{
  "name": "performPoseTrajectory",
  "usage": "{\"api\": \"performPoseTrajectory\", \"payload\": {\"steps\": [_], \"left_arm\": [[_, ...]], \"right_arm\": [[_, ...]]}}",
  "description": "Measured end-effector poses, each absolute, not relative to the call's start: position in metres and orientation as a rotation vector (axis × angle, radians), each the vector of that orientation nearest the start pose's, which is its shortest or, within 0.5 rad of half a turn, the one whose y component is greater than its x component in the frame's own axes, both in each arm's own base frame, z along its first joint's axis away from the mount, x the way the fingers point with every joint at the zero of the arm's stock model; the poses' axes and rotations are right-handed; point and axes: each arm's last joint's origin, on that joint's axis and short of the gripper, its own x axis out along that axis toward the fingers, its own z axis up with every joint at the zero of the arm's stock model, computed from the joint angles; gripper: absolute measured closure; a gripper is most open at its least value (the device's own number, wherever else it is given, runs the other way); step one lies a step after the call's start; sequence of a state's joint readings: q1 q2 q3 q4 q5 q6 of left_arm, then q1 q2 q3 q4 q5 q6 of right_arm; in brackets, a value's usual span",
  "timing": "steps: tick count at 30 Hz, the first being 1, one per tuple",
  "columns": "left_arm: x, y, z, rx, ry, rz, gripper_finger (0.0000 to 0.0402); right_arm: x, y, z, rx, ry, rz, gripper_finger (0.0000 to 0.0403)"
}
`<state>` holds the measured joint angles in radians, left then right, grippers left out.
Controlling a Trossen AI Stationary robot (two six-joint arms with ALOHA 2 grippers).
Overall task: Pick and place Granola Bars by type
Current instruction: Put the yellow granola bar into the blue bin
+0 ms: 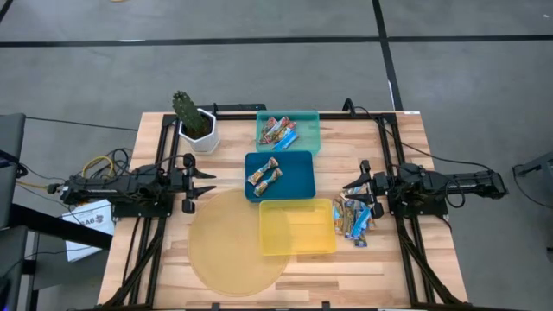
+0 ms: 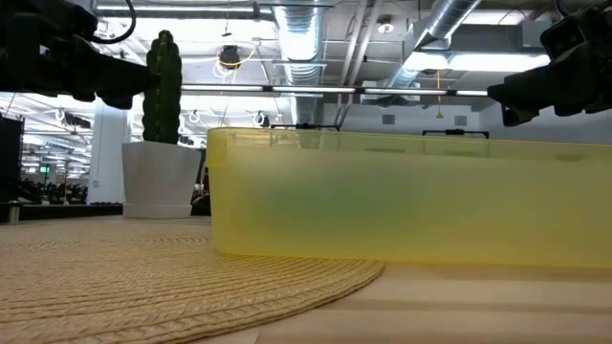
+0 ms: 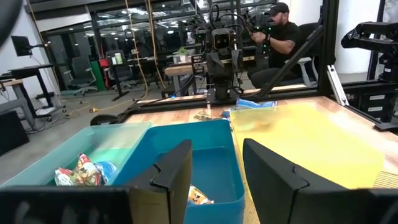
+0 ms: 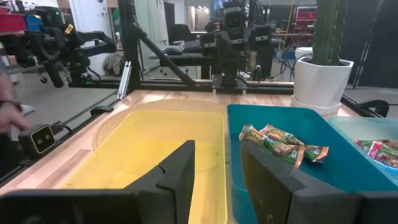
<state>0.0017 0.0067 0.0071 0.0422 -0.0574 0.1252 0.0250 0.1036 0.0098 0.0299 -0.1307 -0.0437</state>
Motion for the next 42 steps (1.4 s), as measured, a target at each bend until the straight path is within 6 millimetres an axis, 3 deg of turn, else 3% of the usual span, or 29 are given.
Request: {"api": "performPoseTrajectory", "payload": {"steps": [23,25,30,42], "left_arm": [[0.0976,0.0019,0.1693,0.132,-0.038,0.063,0.0264],[0.0976,0.0019,0.1693,0.135,-0.038,0.063,0.0264],[0.0976,0.0019,0.1693,0.132,-0.038,0.063,0.0264],[0.0976,0.0019,0.1693,0.136,-0.037,0.063,0.0264]], "right_arm": [[0.1032,0.0063,0.1622,-0.036,0.052,0.156,0.0278],[0.1032,0.0065,0.1648,0.065,0.034,0.157,0.0278],[0.1033,0.0063,0.1651,0.503,0.064,0.144,0.0278],[0.1041,0.0038,0.1713,0.654,0.020,0.069,0.0278]]}}
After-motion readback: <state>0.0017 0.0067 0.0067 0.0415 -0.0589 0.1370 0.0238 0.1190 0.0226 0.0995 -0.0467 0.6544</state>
